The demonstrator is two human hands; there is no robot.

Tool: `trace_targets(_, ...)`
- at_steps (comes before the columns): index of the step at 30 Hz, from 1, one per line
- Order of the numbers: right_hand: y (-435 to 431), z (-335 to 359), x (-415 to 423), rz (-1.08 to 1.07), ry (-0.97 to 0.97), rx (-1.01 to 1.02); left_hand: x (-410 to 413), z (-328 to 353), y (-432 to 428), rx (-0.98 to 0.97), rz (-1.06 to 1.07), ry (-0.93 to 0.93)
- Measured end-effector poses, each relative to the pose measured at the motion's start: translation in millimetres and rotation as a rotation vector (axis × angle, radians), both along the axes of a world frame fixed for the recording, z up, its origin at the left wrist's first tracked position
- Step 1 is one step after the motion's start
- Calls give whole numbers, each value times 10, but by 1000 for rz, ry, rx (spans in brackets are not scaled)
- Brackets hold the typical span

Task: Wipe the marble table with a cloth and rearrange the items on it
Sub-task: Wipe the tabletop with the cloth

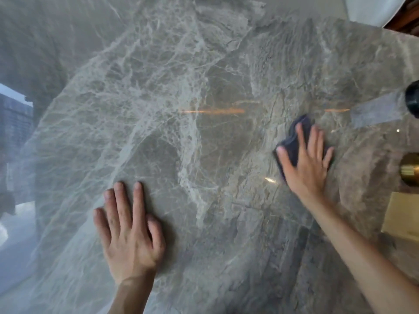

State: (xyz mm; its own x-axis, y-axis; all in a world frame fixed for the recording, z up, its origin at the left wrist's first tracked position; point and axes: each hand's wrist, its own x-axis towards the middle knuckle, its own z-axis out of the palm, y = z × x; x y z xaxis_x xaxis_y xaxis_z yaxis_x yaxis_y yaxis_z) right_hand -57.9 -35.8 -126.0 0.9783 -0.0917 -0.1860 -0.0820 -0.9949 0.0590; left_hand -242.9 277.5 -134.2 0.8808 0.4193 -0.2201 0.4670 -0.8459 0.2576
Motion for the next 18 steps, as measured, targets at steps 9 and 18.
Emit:
trace_targets(9,1054,-139,147,193,-73,100,-39,18,-15,-100,38,-158)
trace_targets(18,1177,-63,-1549,1103,-66,284,-947,311,-257,-305,-444,-288)
